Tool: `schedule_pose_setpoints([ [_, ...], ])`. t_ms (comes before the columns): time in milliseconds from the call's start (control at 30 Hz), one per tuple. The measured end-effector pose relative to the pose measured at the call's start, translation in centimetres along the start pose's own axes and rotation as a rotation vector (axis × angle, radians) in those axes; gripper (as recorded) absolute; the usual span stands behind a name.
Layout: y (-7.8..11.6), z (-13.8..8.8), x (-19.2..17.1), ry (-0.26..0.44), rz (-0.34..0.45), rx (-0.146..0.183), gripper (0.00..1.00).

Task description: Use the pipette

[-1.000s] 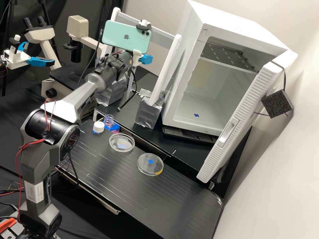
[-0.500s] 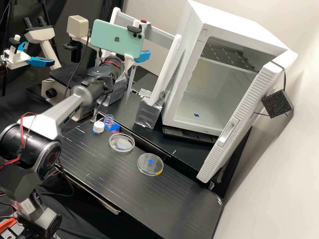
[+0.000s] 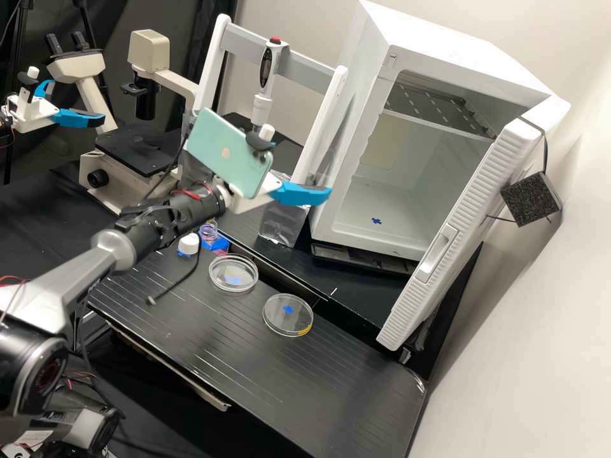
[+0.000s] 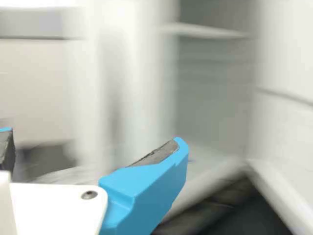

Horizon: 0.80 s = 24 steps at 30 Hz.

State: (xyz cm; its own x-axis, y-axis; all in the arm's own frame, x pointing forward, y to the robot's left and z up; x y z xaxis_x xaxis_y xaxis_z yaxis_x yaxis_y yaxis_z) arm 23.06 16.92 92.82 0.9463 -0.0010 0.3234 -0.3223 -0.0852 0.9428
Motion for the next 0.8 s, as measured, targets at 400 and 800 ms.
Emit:
schedule_pose_setpoints([
  [400,-0.9,1.3,-3.8,0.477,0.205,0.143,1.0],
  [800,-3.9,3.3,-2.2,0.408,0.094,0.148,1.0],
])
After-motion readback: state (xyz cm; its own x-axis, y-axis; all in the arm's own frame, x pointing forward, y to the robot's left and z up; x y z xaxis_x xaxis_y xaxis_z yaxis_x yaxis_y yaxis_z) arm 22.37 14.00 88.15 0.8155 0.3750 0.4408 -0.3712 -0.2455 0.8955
